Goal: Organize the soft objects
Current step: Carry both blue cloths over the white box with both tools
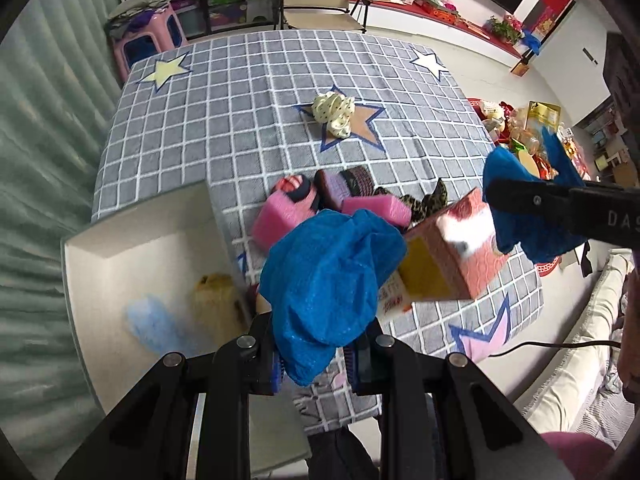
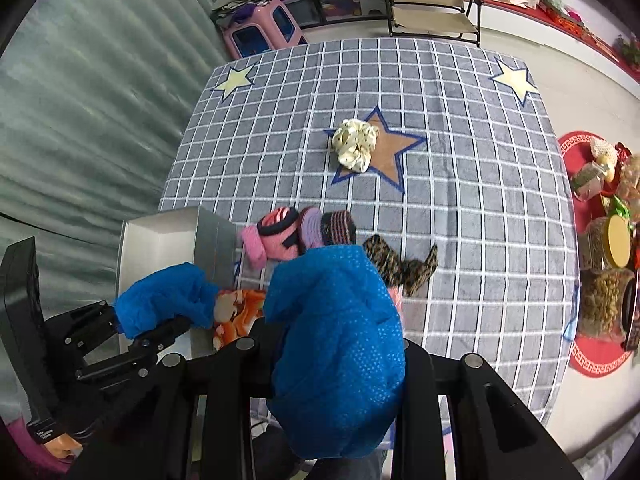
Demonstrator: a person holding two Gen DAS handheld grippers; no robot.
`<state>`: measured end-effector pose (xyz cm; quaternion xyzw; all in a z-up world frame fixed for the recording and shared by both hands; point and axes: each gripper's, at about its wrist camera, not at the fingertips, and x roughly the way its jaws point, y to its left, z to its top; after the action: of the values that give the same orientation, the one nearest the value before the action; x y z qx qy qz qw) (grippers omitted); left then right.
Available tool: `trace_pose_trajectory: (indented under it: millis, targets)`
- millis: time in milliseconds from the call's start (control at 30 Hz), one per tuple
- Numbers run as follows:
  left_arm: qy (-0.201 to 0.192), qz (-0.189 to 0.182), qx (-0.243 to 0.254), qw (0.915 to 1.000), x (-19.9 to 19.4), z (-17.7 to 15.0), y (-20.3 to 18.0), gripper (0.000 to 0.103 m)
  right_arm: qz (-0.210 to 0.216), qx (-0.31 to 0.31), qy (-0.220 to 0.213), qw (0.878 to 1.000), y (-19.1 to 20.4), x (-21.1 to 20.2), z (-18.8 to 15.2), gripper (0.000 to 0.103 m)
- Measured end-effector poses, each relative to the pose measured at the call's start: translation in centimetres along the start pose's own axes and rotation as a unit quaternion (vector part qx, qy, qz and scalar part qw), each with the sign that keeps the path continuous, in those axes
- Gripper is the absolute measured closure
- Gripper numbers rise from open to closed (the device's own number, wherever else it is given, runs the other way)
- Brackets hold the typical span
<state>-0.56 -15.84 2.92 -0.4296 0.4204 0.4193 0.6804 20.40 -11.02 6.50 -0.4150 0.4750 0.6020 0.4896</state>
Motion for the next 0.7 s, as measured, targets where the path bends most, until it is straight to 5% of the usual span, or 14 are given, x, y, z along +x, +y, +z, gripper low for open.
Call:
trace_pose_trajectory:
  millis: [300, 700]
  targets:
    - [-0.008, 0.009, -0.050, 0.9987, -1.5, -3.4, 4.3, 0.078, 0.013, -0.018, 0.028, 0.999, 3.9, 1.1, -2.7, 0.073]
    - [-0.005, 0.055, -0.140, 0.9886, -2.7, -9.0, 11.1, 0.078, 0.045, -0.118, 0.071, 0.989, 12.9, 4.3, -3.4, 0.073]
